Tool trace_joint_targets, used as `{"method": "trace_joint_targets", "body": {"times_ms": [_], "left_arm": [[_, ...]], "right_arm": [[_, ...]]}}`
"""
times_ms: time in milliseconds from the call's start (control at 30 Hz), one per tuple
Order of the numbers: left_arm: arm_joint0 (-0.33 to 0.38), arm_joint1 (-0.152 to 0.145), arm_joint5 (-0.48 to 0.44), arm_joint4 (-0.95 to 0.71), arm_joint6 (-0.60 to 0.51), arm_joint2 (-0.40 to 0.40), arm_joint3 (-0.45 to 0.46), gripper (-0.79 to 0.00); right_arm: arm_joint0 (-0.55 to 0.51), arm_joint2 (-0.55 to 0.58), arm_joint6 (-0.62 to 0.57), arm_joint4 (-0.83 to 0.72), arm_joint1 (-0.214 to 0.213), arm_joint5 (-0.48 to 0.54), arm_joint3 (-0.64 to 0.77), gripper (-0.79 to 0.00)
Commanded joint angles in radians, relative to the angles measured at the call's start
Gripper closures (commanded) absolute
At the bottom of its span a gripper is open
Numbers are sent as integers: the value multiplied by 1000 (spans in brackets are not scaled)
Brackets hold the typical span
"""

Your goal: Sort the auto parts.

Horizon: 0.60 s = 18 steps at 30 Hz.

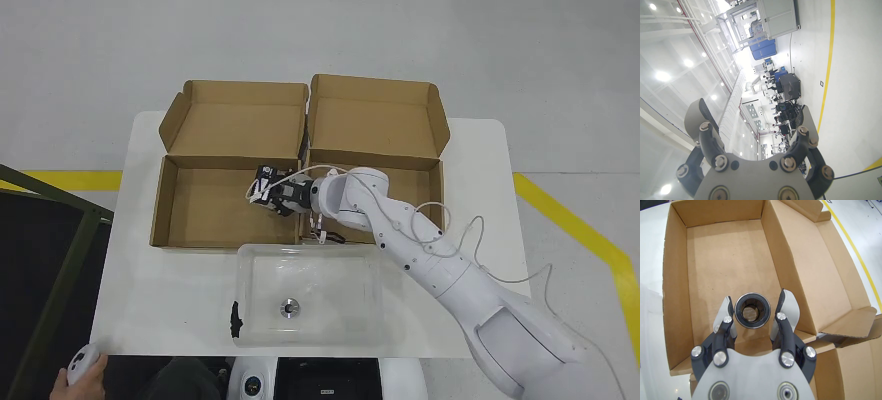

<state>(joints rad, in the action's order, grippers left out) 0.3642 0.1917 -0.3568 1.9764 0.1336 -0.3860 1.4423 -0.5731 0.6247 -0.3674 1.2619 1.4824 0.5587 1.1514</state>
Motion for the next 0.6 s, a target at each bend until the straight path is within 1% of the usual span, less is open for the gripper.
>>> {"method": "trace_joint_targets", "body": {"times_ms": [0,100,267,567], "left_arm": [[0,0,0,0,0,0,0,-785],[0,0,0,0,0,0,0,-785],[0,0,0,0,0,0,0,-785],[0,0,0,0,0,0,0,-785]], "right_arm": [[-5,7,-4,6,-2,9,27,-456],[-23,19,-18,15,-9,25,82,-453],[-70,54,-69,23,-27,50,208,-471],[-214,136,-190,21,-74,122,485,-499]]}}
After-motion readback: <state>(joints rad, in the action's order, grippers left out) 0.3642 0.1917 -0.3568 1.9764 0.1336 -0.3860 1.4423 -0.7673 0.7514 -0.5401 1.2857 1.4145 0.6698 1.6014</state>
